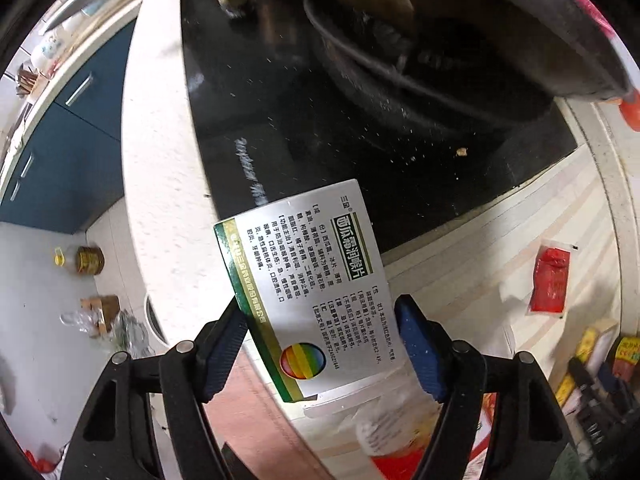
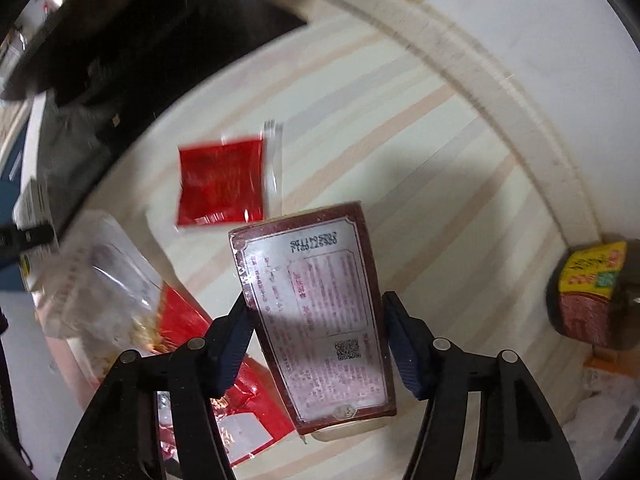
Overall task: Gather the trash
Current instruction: 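Grasp the white medicine box with left tool while right tool grasps the red-bordered box, then carry both boxes to the floor bin and open both tools, then raise both tools away from the bin toward the counter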
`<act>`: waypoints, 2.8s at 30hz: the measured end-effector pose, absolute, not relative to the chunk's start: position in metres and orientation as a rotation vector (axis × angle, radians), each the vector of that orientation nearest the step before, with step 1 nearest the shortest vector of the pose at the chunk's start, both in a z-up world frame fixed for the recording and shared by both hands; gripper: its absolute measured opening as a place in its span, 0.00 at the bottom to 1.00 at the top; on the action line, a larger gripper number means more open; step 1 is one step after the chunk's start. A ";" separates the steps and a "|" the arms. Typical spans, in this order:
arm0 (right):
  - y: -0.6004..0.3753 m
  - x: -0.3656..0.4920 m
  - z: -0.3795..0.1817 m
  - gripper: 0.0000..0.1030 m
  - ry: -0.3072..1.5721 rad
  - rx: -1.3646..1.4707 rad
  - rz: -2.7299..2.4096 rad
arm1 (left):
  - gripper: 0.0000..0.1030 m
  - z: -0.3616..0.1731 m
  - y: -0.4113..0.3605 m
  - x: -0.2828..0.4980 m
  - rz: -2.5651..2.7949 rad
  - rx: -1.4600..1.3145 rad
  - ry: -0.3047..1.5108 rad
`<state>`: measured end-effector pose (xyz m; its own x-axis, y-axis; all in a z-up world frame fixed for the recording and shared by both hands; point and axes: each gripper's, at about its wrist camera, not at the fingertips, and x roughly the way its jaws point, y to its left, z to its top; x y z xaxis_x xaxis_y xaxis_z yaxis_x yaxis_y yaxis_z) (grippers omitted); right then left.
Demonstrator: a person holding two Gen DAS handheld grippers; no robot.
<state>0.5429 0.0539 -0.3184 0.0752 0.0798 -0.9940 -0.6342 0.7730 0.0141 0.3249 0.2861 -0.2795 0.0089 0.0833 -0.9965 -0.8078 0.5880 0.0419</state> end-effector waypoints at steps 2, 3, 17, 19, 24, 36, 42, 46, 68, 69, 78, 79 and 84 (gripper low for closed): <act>0.049 0.542 -0.300 0.62 1.371 -0.458 0.562 | 0.68 -0.272 0.284 0.320 0.777 -0.664 1.379; 0.047 0.540 -0.289 0.62 1.351 -0.440 0.561 | 0.68 -0.267 0.283 0.315 0.772 -0.662 1.367; 0.062 0.473 -0.196 0.60 1.135 -0.308 0.592 | 0.67 -0.214 0.284 0.247 0.738 -0.686 1.204; 0.066 0.455 -0.192 0.60 1.131 -0.295 0.623 | 0.67 -0.207 0.283 0.231 0.728 -0.682 1.179; 0.091 0.395 -0.182 0.60 1.145 -0.281 0.721 | 0.67 -0.189 0.282 0.185 0.711 -0.712 1.115; 0.234 0.200 -0.230 0.60 1.256 -0.431 1.061 | 0.67 -0.229 0.349 -0.031 0.950 -0.888 1.104; 0.312 0.076 -0.331 0.60 1.370 -0.572 1.179 | 0.67 -0.328 0.386 -0.144 1.081 -1.047 1.179; 0.348 0.010 -0.425 0.60 1.460 -0.646 1.203 | 0.67 -0.418 0.406 -0.199 1.126 -1.141 1.232; 0.457 -0.143 -0.814 0.64 1.653 -1.015 1.199 | 0.88 -0.736 0.450 -0.306 1.117 -1.365 1.365; 0.455 -0.140 -0.814 0.75 1.647 -1.020 1.199 | 0.93 -0.732 0.451 -0.309 1.126 -1.364 1.367; 0.444 -0.126 -0.731 1.00 1.430 -1.100 1.196 | 0.93 -0.644 0.438 -0.339 1.336 -1.232 1.332; 0.440 -0.124 -0.715 1.00 1.394 -1.111 1.190 | 0.93 -0.627 0.433 -0.339 1.361 -1.206 1.325; 0.417 -0.117 -0.634 1.00 1.298 -1.097 1.187 | 0.93 -0.545 0.404 -0.334 1.395 -1.138 1.277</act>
